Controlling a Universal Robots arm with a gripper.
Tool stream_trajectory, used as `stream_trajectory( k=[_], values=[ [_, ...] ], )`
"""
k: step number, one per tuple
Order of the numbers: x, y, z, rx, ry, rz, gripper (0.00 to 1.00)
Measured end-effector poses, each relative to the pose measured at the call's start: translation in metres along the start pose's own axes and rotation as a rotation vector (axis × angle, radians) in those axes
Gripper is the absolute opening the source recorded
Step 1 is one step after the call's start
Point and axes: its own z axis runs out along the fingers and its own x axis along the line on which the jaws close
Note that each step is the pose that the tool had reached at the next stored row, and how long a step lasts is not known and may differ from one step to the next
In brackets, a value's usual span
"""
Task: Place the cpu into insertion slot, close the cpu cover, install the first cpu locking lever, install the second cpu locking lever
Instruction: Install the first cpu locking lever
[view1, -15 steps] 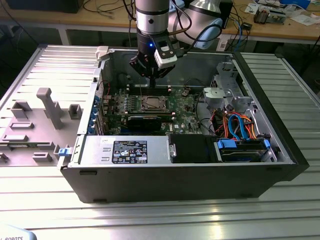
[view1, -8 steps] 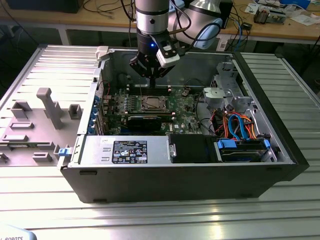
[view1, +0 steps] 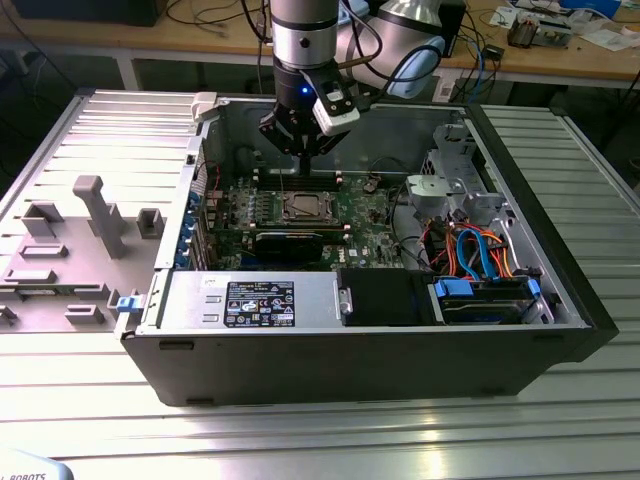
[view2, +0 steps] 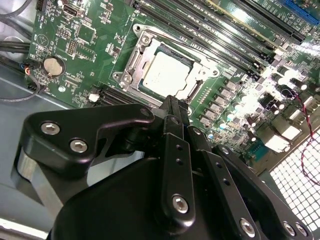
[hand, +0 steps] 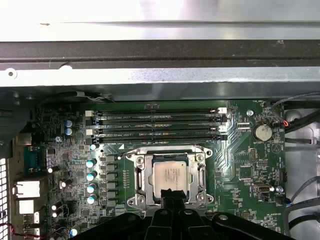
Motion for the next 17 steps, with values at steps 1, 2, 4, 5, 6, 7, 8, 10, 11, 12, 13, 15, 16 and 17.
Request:
stream_trajectory(
  k=[1, 2, 4, 5, 6, 7, 8, 10, 11, 12, 13, 15, 16, 17],
  values=[
    [0.0, 0.0, 0.0, -0.0001, -0.0001, 0.0, 0.11],
    [0.0, 0.0, 0.0, -0.0001, 0.0, 0.0, 0.11],
    [0.0, 0.0, 0.0, -0.0001, -0.0001, 0.0, 0.11],
    [0.0, 0.0, 0.0, 0.0, 0.0, -0.001, 0.11],
    [0.0, 0.0, 0.0, -0.0002, 0.0, -0.003, 0.11],
    [0.0002, 0.0, 0.0, -0.0007, 0.0, -0.015, 0.11],
    [0.0002, 0.0, 0.0, -0.0015, 0.0001, -0.032, 0.11],
    [0.0003, 0.0, 0.0, -0.0035, 0.0002, -0.074, 0.11],
    [0.0003, 0.0, 0.0, -0.0044, 0.0003, -0.093, 0.11],
    [0.0026, -0.0001, 0.0002, -0.0063, 0.0003, -0.115, 0.11],
    [0.0065, -0.0002, 0.0003, -0.0074, 0.0003, -0.123, 0.11],
    [0.0123, -0.0003, 0.0003, -0.0079, 0.0002, -0.128, 0.11],
    [0.0197, -0.0005, 0.0001, -0.0079, -0.0001, -0.127, 0.11],
    [0.0233, -0.0006, 0.0, -0.008, -0.0002, -0.127, 0.11]
  ],
)
